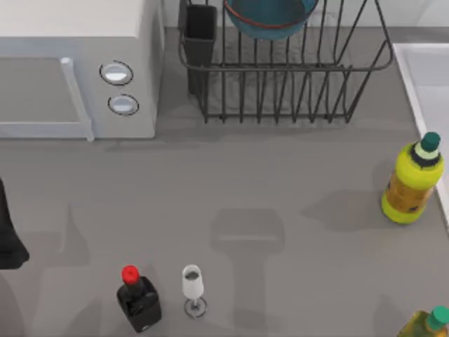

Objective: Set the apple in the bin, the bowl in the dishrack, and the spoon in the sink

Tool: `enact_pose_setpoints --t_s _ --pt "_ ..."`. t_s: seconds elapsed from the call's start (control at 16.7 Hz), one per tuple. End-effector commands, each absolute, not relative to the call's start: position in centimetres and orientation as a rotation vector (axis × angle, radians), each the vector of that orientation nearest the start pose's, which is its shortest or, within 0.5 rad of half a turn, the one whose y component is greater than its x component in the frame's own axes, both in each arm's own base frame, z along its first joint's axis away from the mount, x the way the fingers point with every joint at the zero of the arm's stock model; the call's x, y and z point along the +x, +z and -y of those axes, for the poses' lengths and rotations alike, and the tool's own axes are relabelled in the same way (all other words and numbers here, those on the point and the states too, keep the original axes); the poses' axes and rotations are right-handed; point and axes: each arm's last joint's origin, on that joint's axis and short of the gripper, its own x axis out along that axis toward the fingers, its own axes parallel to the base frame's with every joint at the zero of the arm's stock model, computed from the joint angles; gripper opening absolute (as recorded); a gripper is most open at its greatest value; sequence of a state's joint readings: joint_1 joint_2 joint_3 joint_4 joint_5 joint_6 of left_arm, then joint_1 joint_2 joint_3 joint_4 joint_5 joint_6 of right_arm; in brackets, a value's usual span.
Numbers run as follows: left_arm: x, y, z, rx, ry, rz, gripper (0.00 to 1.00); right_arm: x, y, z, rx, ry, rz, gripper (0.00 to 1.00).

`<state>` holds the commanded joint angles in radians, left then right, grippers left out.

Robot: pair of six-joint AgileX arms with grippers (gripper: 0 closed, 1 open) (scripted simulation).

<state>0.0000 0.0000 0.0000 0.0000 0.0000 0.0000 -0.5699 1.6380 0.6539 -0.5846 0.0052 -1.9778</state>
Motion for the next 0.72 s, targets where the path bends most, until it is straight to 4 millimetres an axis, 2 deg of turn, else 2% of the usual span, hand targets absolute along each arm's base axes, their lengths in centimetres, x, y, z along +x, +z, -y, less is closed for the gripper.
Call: enact_pose_setpoints --t_s 0.06,0.24,0.42,0.72 --pt "10.6 16.0 0.1 0.000 0.000 0.000 1.00 19.3 11.5 12.3 -1.088 1.046 -1.327 0.00" --pt "10.6 16.0 0.1 0.000 0.000 0.000 1.00 19.5 12.3 12.4 -1.093 1.049 -1.324 0.00" --pt "10.6 16.0 0.1 0.000 0.000 0.000 1.00 19.9 15.0 12.7 -1.098 1.045 -1.322 0.00" --pt "10.6 16.0 0.1 0.000 0.000 0.000 1.00 19.5 20.2 12.4 -1.082 1.062 -1.329 0.00"
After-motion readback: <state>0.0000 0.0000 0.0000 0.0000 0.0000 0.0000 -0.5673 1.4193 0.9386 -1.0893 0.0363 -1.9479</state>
